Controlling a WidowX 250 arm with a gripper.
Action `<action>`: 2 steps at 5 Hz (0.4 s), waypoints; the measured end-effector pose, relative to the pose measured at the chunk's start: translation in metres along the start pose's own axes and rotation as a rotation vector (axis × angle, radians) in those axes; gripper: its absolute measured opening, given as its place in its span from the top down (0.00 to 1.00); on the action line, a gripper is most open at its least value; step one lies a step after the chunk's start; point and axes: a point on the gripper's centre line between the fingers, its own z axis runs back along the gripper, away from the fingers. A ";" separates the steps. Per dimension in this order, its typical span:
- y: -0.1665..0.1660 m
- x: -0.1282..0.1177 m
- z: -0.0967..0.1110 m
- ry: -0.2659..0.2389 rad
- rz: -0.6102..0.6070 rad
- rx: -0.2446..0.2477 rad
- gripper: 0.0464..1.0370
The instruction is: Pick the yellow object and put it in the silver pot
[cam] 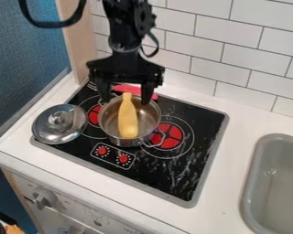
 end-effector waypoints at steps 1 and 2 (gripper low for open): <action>-0.044 0.023 0.041 0.017 -0.137 -0.072 0.04; -0.082 0.029 0.061 0.004 -0.255 -0.116 0.04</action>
